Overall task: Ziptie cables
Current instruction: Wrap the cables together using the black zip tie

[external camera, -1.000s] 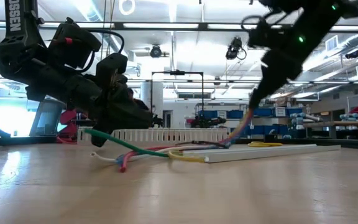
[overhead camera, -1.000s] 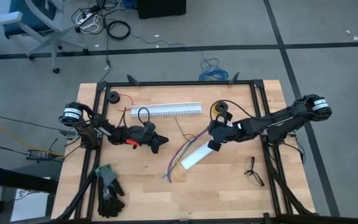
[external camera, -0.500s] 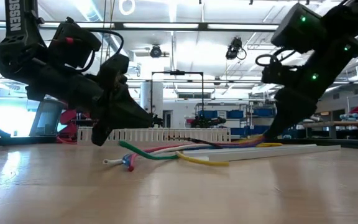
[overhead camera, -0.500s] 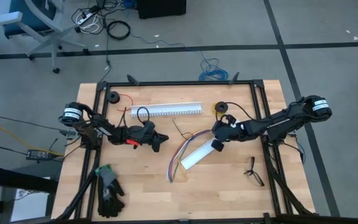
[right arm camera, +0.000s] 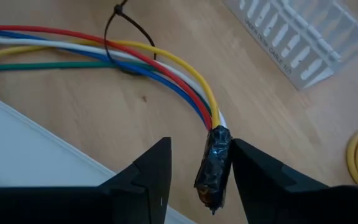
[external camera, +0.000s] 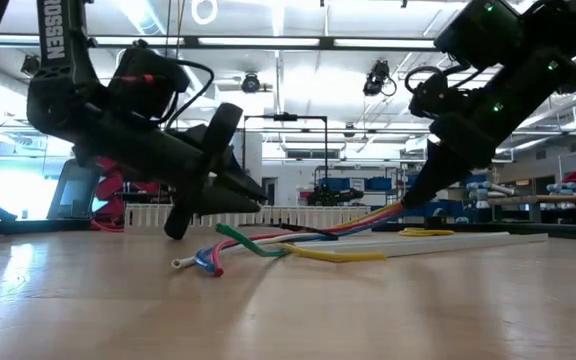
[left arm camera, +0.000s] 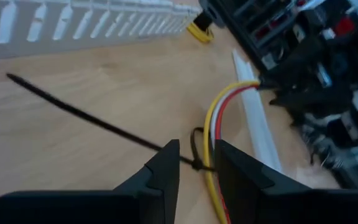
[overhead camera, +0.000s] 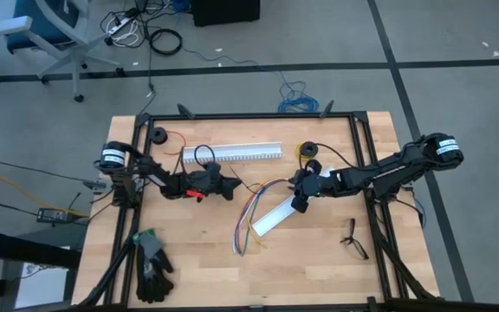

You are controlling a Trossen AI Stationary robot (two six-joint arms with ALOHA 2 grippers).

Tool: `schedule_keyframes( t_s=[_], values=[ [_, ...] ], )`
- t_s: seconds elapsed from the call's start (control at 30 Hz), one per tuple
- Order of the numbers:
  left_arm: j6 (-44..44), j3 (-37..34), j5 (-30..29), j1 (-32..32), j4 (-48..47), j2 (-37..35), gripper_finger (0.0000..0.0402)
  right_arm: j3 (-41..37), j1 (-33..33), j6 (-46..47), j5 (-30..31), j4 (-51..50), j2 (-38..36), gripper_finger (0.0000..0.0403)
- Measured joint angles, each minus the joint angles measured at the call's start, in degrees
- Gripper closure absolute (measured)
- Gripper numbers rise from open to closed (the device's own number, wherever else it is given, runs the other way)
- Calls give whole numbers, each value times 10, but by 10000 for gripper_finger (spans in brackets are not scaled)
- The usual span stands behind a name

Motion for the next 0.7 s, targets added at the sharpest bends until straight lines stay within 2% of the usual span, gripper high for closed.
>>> schedule_keyframes(
  t_s=[0.1,0.23,0.37,0.53,0.7],
  values=[
    [-4,0,6,1,15,2,291,0,0,0,0,0,0,252],
    [-1,-1,57,7,9,-3,291,0,0,-3,0,1,0,252],
    [3,2,76,11,-12,-5,295,0,-1,-5,0,2,0,252],
    [63,13,113,10,-31,-9,310,0,-1,-5,5,2,0,254],
    [156,30,140,8,-91,-49,324,0,-1,-5,5,2,0,254]
  ],
)
